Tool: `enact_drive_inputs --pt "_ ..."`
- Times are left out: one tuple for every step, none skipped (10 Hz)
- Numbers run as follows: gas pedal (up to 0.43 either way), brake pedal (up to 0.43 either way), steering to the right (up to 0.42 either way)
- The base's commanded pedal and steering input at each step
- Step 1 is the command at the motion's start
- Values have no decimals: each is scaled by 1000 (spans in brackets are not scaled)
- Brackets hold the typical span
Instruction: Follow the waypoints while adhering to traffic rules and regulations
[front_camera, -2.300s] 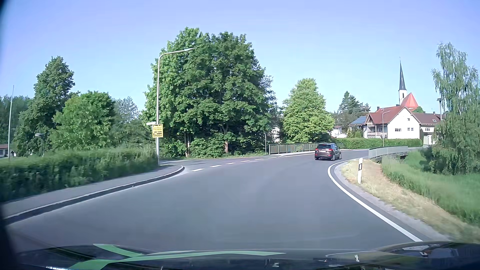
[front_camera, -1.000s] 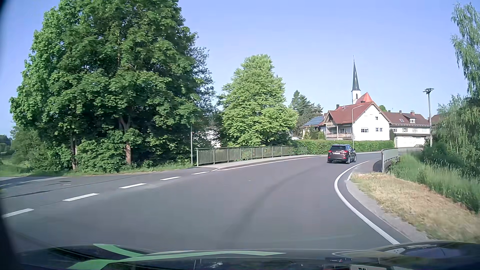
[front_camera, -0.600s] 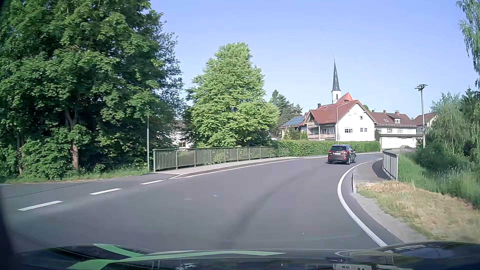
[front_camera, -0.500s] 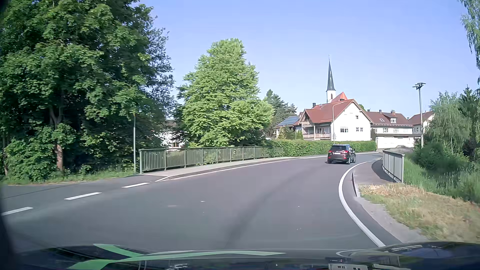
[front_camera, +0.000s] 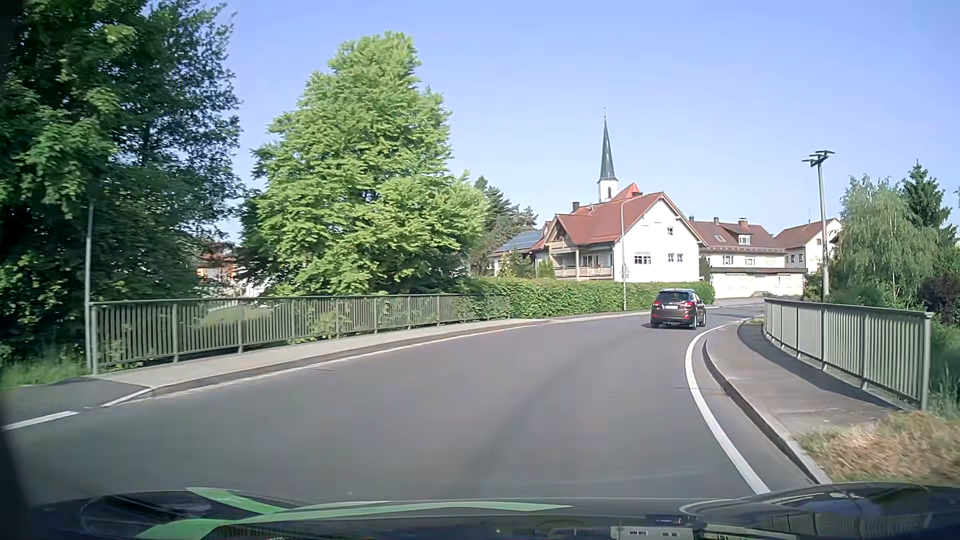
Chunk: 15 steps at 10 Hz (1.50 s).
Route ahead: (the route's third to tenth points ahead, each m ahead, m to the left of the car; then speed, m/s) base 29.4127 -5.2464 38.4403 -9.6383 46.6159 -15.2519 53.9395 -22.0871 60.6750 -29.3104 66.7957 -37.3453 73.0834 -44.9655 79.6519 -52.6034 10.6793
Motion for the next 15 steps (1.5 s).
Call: enact_drive_inputs --pt "67 0 85" --pt "67 0 85" --pt "67 0 85" --pt "67 0 85" --pt "67 0 85" --pt "67 0 85" --pt "67 0 85" --pt "67 0 85" --pt "67 0 85" --pt "67 0 85" --pt "79 0 85" --pt "87 0 85" --pt "87 0 83" --pt "98 0 81" --pt "98 0 78"
